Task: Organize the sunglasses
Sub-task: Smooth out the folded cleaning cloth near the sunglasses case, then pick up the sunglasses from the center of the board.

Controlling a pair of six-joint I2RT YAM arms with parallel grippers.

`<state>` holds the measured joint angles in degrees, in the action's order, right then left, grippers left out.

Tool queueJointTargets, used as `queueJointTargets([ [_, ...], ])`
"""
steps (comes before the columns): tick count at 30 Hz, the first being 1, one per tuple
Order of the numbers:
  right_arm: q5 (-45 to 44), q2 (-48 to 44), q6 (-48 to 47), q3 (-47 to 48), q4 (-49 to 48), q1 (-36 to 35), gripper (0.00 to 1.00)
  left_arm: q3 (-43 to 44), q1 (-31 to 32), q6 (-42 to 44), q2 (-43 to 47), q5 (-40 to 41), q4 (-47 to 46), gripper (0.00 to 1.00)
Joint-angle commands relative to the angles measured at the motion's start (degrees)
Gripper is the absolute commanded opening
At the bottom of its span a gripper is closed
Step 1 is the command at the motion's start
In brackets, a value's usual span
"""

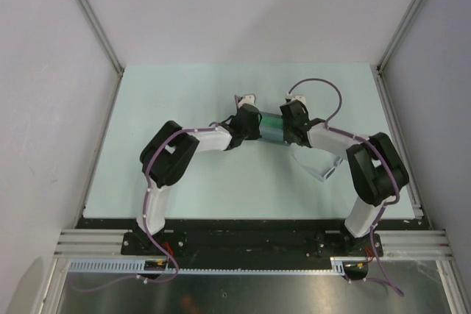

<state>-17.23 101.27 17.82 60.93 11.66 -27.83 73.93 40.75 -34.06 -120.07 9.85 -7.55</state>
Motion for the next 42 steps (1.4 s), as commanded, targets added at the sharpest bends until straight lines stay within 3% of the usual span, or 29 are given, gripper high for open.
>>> queueJointTargets([
  [1, -0.79, -7.66, -0.95, -0.11, 0.29, 0.59, 0.08, -0.98, -0.06, 2.68, 5.01, 0.17, 3.77, 0.09],
  [5, -0.96, -10.73, -0.25, -0.11, 1.69, 0.59, 0.11, -0.19, -0.06, 3.74, 7.48, 0.53, 3.77, 0.15],
  [13, -0.44, -16.98, 2.65, -0.11, 6.44, 2.43, 0.26, 2.01, 0.03, 6.2, 13.19, -0.62, 3.77, 0.36],
  [23, -5.53, -20.59, 3.18, -1.68, 17.96, 10.6, 0.5, -8.0, 0.12, 6.03, 26.98, -2.55, 3.77, 0.61],
  [29, -0.96, -18.05, -0.85, -4.67, 15.32, 17.81, 0.57, -15.12, 0.12, 8.13, 35.86, -4.57, 3.77, 0.97],
  [42, 1.85, -10.66, -6.83, -5.12, 11.1, 22.56, 0.57, -25.32, -0.67, 10.25, 50.1, -6.94, 3.86, 1.0],
])
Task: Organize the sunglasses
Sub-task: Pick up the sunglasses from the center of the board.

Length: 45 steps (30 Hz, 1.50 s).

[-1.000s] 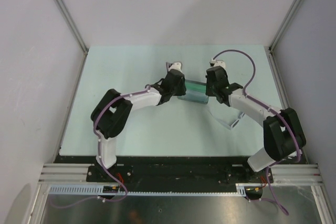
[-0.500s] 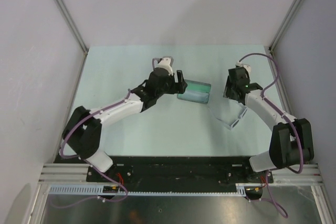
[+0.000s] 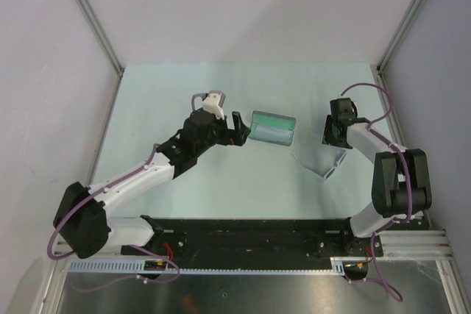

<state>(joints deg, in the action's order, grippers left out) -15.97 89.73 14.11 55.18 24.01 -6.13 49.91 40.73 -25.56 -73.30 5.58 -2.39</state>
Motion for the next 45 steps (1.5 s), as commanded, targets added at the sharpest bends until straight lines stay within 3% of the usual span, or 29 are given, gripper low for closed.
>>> queueJointTargets([
  [1, 0.93, 1.14, -3.3, 0.63, -1.33, 1.12, 0.57, -1.74, -1.35, 1.74, 3.51, -3.9, -1.3, 1.0],
  [8, 2.87, 2.64, -5.23, 0.55, -2.56, 2.35, 0.56, -3.15, -5.13, 0.6, 4.3, -11.38, -1.3, 1.0],
  [19, 6.74, 5.1, -5.32, 0.72, -3.36, 4.37, 0.54, -3.77, -6.19, 1.13, 4.83, -13.49, -1.3, 1.0],
  [33, 3.49, -3.78, -3.48, 0.63, -3.71, 4.63, 0.5, -3.59, -6.63, 1.39, 4.57, -14.11, -1.39, 1.0],
  [45, 6.3, 3.96, -3.82, 0.72, -4.94, 8.77, 0.52, -4.29, -6.72, 1.39, 4.39, -14.55, -1.56, 1.0],
])
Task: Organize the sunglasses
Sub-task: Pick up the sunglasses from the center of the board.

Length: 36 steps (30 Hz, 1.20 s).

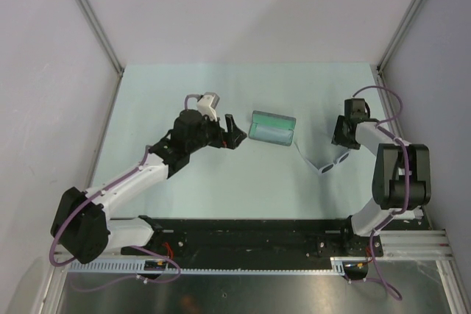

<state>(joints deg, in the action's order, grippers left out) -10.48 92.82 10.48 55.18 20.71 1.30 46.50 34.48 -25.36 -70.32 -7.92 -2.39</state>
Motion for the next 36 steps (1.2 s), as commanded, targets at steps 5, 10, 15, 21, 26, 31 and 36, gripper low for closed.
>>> queueJointTargets([
  [5, 2.57, 3.15, -0.46, 0.72, -1.73, 2.48, 0.51, -1.41, -0.47, 1.11, 1.51, -1.04, -1.82, 1.0],
  [10, 5.03, 4.83, -0.02, 0.72, -0.67, 2.39, 0.46, -1.41, -0.55, 1.02, 1.24, -1.57, -1.91, 1.0],
  [15, 4.24, 3.25, 0.42, 0.63, -0.23, 1.34, 0.32, -1.32, -0.47, 0.84, 1.24, -1.92, -2.0, 1.0],
  [21, 2.75, 1.14, 0.59, 0.72, 0.65, 0.2, 0.16, -1.5, -0.55, 0.84, 1.51, -2.45, -1.91, 1.0],
  [26, 2.48, -1.49, 0.77, 0.63, 1.53, -0.16, 0.0, -1.59, -0.55, 0.67, 1.51, -2.97, -1.91, 1.0],
  [31, 2.66, -3.95, 1.64, 0.72, 3.11, -0.77, 0.0, -1.68, -0.55, 0.49, 1.68, -3.68, -1.91, 1.0],
  [36, 3.71, -9.47, 2.44, 0.63, 4.34, -3.32, 0.0, -1.59, -0.55, -0.21, 2.03, -4.82, -1.74, 1.0],
])
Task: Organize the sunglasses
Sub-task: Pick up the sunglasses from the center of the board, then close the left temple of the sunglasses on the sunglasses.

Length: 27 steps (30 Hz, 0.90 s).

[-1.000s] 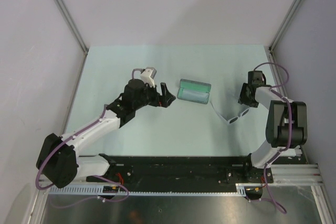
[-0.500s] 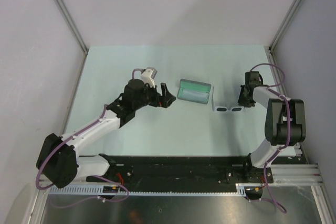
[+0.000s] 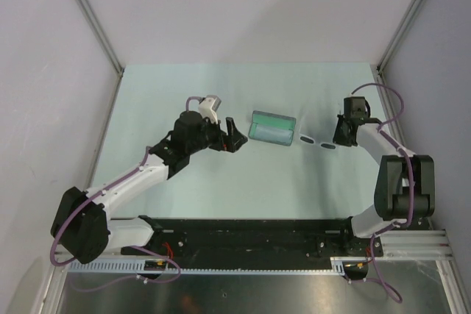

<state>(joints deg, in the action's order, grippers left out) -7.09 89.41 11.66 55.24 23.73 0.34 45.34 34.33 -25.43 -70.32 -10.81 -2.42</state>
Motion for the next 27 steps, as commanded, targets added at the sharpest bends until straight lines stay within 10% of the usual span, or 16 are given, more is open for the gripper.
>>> queueJointTargets([
  [1, 0.32, -7.13, 1.52, 0.65, 1.93, -2.88, 0.0, -0.34, -0.31, -0.41, 2.29, -2.2, -1.72, 1.0],
  [27, 4.54, -47.12, -2.08, 0.57, -2.79, -34.61, 0.0, 19.6, -1.54, -4.27, 9.59, -38.75, -1.71, 1.0],
])
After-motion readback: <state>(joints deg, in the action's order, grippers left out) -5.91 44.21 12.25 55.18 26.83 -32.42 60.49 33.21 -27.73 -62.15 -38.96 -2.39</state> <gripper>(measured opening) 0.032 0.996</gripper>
